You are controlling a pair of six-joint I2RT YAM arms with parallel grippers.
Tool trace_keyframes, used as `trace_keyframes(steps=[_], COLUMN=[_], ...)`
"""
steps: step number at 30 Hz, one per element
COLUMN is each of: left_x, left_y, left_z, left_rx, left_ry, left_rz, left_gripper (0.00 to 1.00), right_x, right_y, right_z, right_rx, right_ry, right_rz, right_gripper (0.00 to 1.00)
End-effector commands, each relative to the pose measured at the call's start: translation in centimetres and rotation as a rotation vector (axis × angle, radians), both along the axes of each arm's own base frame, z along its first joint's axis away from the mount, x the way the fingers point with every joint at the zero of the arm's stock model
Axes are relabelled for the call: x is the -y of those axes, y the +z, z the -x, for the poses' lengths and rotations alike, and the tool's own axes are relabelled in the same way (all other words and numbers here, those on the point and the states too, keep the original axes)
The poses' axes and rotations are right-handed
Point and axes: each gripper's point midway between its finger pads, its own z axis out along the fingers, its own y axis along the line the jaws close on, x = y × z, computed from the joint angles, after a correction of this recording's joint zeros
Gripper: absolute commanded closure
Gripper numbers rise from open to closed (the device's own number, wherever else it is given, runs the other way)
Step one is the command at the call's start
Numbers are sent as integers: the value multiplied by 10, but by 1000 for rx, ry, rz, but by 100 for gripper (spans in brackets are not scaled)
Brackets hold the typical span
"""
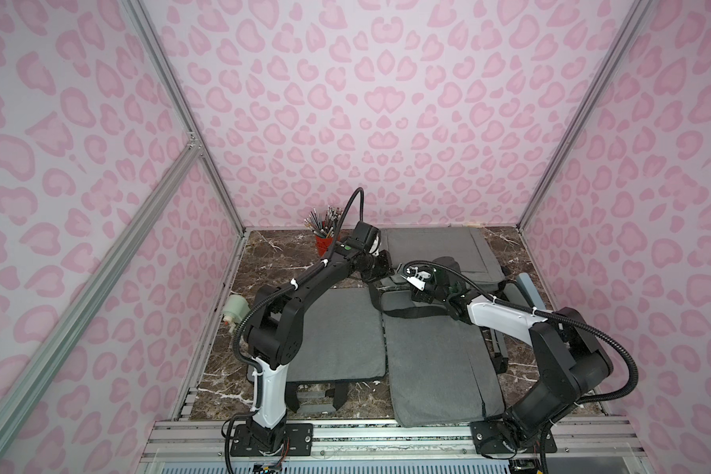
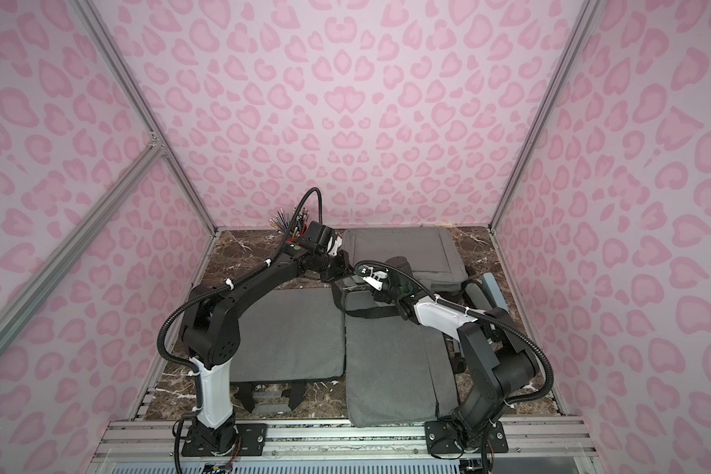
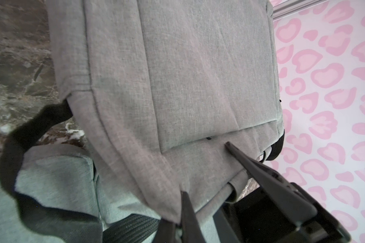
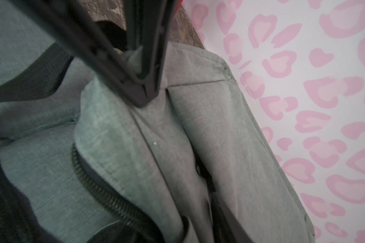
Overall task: Open the zippered laptop bag and take out the laptop
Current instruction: Adjust the zippered laptop bag at the center of the board.
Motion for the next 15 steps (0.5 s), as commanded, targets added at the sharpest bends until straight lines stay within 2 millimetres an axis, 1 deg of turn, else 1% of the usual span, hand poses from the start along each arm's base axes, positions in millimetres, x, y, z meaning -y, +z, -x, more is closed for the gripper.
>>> trace_keyframes(steps=[1, 4, 5, 6, 8, 12, 14, 15], left_x=[8, 7, 7, 6, 4, -4, -12, -13], left_y=[17, 18, 19, 20, 22, 25, 24, 28], left_z=[0, 1, 1, 2, 3, 7, 10, 11], left_rx=[45, 56, 62, 67, 85, 143, 191, 217], left_ry=[-36, -42, -44, -45, -53, -67, -82, -90], left_rz=[51, 54, 55, 56, 63, 67, 40, 48], left_gripper=[83, 66, 58, 52, 42, 33, 28, 26], right_x=[-8, -4, -4, -3, -2, 4, 5, 6], right_y=[20, 28, 30, 32, 39, 45, 41, 40], right_z=[-4, -4, -4, -4, -4, -7, -7, -6], right_rx=[17, -12, -23, -26, -25, -59, -82, -91], right_ry=[6, 0, 1, -2, -8, -29, -37, -37], right_rz=[-100, -151, -164, -172, -198, -249, -247, -243], right_gripper=[71, 88, 93, 96, 97, 97, 97, 97])
